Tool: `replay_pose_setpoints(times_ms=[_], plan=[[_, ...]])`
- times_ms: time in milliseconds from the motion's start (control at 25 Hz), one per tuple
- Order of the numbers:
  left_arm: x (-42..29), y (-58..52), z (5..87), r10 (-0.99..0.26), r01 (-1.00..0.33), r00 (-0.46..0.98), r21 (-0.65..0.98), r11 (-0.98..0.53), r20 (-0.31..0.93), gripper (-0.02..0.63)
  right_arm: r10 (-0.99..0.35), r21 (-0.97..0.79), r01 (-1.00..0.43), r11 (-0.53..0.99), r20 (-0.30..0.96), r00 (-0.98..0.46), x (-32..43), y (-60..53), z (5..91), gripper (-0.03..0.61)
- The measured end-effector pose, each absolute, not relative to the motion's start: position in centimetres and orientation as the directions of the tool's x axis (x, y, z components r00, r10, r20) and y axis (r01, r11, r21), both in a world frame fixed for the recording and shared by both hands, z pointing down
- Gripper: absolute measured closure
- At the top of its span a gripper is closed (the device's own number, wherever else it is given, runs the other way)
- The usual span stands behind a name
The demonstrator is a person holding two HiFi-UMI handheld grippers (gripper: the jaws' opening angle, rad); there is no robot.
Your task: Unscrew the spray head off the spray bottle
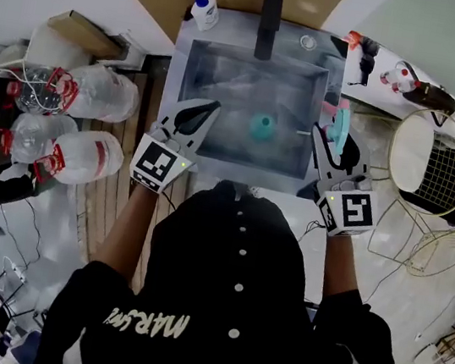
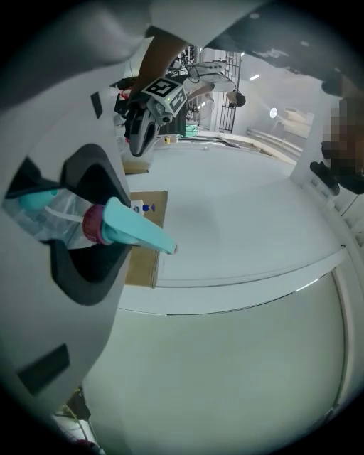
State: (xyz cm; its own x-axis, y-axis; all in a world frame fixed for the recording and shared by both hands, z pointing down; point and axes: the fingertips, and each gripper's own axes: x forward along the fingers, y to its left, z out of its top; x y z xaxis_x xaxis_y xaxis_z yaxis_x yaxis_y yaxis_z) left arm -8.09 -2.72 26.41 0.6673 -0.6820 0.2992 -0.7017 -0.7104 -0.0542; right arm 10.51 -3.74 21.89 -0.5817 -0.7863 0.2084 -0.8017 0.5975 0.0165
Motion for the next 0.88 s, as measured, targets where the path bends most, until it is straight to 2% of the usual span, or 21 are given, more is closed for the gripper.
replay_pose_setpoints(times_ms=[240,600,880], plan=[[-10.5,-3.0,21.6,-0.770,-0.783,0.596,-0.049,-0.621,0.229,0.589,-0.819,0.045,-0.826,0.562,0.169,-0.548,12.1,-3.3,19.3,0.416],[-15.4,-1.7,19.0,-0.846,-0.851,0.488,-0.100,-0.516,0.214,0.589,-0.886,0.062,-0.885,0.462,0.086,-0.456,16.3,-3.3,16.6,0.416],[-15.9,-1.7,18.0,-0.867,-0.866,0.461,-0.115,-0.486,0.190,0.589,-0.904,0.079,-0.900,0.428,0.060,-0.424,16.5,-3.2,15.8,0.416]])
